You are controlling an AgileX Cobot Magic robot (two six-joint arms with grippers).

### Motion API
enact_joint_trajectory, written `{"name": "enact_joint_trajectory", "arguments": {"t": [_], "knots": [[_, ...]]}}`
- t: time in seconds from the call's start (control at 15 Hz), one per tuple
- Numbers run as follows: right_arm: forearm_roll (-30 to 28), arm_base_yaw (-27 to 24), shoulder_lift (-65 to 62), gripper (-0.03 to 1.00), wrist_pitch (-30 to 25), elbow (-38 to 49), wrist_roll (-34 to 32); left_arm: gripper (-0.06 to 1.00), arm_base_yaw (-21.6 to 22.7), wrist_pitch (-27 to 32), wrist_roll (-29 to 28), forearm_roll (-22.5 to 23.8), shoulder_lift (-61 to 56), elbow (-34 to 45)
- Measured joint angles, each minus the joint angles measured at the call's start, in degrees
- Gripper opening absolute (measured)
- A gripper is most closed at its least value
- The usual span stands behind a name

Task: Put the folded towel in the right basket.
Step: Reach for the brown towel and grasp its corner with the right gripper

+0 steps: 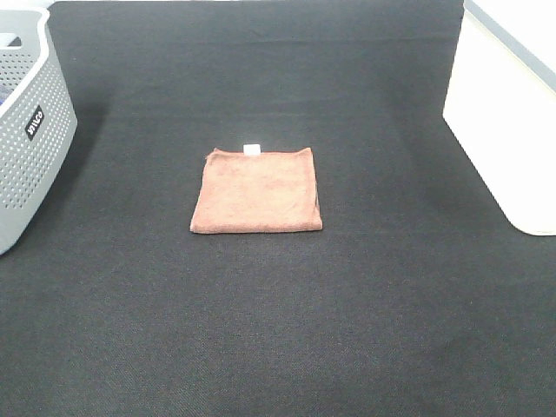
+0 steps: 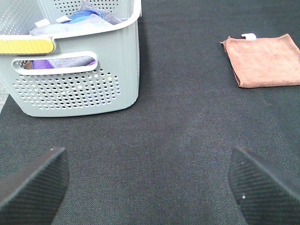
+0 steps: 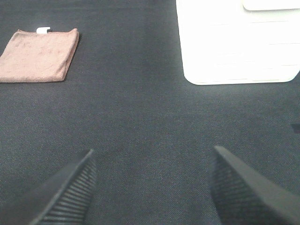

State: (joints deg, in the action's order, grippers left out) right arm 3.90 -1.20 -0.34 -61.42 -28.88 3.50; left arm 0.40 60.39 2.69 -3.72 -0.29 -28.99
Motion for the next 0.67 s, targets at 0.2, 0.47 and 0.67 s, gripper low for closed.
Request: {"name": "enact_joint_trajectory", "arguments": {"t": [0.2, 0.47, 0.67], "knots": [[0.5, 0.0, 0.0, 0.65, 0.0, 0.0, 0.0, 0.88, 0.0, 0.0, 0.0, 0.0, 0.0, 0.0], [0.9, 0.0, 6.0, 0.65, 9.1, -2.3, 0.0, 0.88, 0.0, 0.0, 0.0, 0.0, 0.0, 0.0], [1.4, 0.0, 19.4, 0.65, 22.0, -5.7, 0.1, 0.88, 0.0, 0.0, 0.0, 0.0, 0.0, 0.0]]}}
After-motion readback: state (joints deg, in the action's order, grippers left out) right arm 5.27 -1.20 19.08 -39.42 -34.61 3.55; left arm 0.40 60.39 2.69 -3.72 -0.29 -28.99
